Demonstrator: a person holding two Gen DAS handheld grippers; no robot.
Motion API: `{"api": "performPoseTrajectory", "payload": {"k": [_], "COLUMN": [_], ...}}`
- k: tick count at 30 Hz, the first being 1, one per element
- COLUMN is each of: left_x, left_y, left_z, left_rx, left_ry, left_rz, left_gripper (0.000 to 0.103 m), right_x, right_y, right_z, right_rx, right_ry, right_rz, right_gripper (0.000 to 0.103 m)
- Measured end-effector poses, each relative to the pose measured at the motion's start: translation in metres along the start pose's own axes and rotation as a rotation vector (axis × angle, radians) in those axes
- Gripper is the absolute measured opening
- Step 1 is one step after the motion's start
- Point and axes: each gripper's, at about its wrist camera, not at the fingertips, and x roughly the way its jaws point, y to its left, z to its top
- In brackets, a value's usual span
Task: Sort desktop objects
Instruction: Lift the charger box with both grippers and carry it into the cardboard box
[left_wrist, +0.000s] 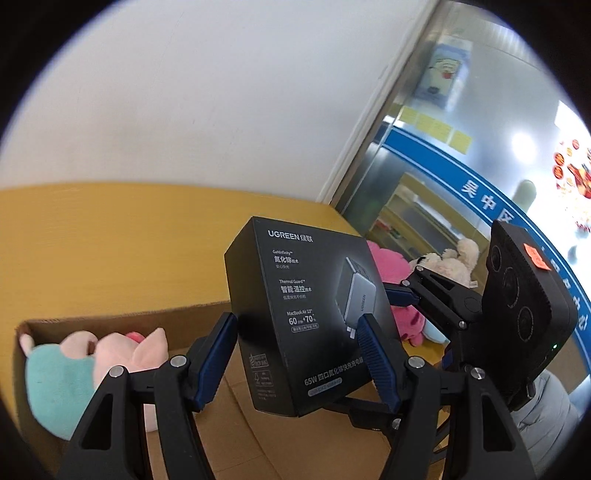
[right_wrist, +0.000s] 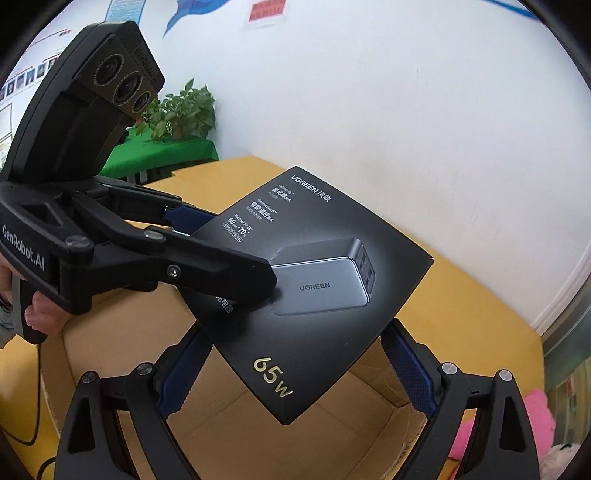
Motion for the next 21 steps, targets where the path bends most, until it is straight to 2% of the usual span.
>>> {"api": "performPoseTrajectory", "payload": {"k": [6, 11, 15, 19, 21], "left_x": [0.048, 0.074, 0.089, 0.104, 0.106], "left_y": [0.036, 0.052, 0.053, 0.048, 0.048], "left_z": [-0.020, -0.038, -0.039, -0.040, -0.040], "left_rx": [-0.093, -0.126, -0.116, -0.095, -0.095], "left_ry": [0.133, 0.224, 0.281, 0.354, 0.361], "left_rz": [0.044, 0.098, 0.171, 0.247, 0.256], "left_gripper": [0.066, 0.066, 0.066, 0.066, 0.066], "right_x": [0.062, 0.104, 0.131, 0.144, 0.146], "right_y": [-0.018, -0.020, -0.032, -0.033, -0.034], "right_z": [-0.018, -0.040, -0.049, -0.065, -0.070], "right_rx": [0.041, 0.080, 0.166, 0.145, 0.157], "right_ry": [0.122, 0.223, 0.296, 0.357, 0.368], "right_rz": [0.065, 0.104, 0.145, 0.124, 0.131], "right_gripper": [0.093, 0.093, 0.092, 0.092, 0.092]}}
